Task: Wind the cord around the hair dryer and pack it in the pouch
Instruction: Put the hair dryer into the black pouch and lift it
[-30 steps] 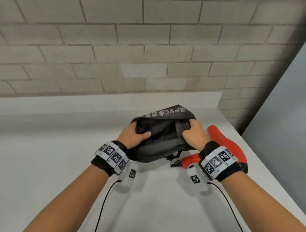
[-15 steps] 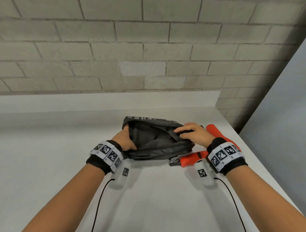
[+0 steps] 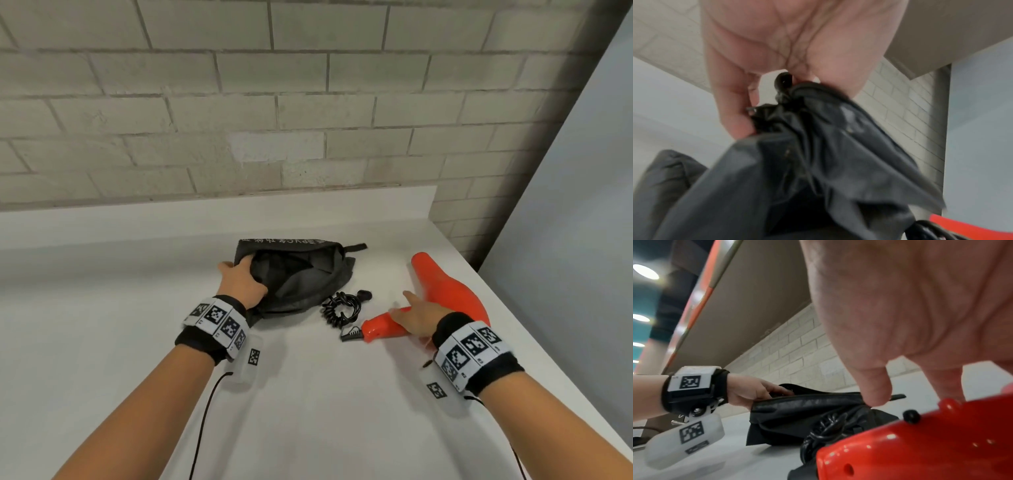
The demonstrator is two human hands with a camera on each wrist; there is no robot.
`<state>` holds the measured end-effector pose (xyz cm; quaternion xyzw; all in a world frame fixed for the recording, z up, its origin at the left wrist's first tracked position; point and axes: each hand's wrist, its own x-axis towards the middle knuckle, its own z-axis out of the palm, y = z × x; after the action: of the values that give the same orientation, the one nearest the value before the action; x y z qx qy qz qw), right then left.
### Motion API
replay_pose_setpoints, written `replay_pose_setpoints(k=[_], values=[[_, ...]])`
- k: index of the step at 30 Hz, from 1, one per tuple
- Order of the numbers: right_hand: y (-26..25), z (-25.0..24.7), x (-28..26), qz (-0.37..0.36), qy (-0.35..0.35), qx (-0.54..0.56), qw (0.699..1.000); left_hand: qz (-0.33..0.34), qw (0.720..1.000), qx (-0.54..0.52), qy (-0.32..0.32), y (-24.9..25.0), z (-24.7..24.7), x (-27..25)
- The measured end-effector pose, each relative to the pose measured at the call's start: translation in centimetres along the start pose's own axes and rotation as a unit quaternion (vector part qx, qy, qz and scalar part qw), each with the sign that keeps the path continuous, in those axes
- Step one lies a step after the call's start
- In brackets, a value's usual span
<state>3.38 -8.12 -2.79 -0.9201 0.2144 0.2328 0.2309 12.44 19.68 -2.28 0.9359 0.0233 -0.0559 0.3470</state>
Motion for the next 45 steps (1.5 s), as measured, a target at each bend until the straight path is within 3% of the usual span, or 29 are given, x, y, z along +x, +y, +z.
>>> replay_pose_setpoints(k=[6, 11, 14, 16, 21, 25, 30, 33, 42, 45], values=[[-0.6, 0.1, 1.5, 0.052, 0.007, -0.010, 0.999, 0.015, 0.999, 0.049, -0.015, -0.1, 0.8, -0.3], [-0.4, -0.3, 2.8, 0.084, 0.025, 0.126, 0.988, 0.025, 0.998, 0.047, -0.040, -0.2, 0.9, 0.0], [0.2, -0.7, 3.5, 0.053, 0.046, 0.195, 0.978, 0.032, 0.996, 0.054, -0.065, -0.3, 0.9, 0.0], [1.0, -0.9, 4.4, 0.026, 0.072, 0.304, 0.950, 0.037, 0.994, 0.059, -0.085, -0.3, 0.9, 0.0], [-0.4, -3.2, 1.6, -0.044, 0.153, 0.530, 0.833, 0.035, 0.983, 0.095, -0.153, 0.0, 1.1, -0.1], [-1.7, -5.1, -1.0, -0.168, 0.227, 0.555, 0.782, 0.049, 0.974, 0.113, -0.191, 0.4, 1.7, -0.3], [-3.0, -6.1, -3.0, -0.280, 0.279, 0.539, 0.744, 0.076, 0.955, 0.147, -0.248, 1.0, 2.1, -0.8], [-3.3, -4.8, -2.9, -0.296, 0.296, 0.506, 0.754, 0.112, 0.944, 0.137, -0.280, 1.4, 2.3, -1.1], [-3.0, -1.0, -0.9, -0.297, 0.334, 0.376, 0.812, 0.149, 0.945, 0.087, -0.279, 2.1, 1.6, -0.1], [-2.7, -1.0, -0.6, -0.309, 0.320, 0.322, 0.836, 0.168, 0.961, 0.084, -0.203, 2.1, 1.1, 0.7]])
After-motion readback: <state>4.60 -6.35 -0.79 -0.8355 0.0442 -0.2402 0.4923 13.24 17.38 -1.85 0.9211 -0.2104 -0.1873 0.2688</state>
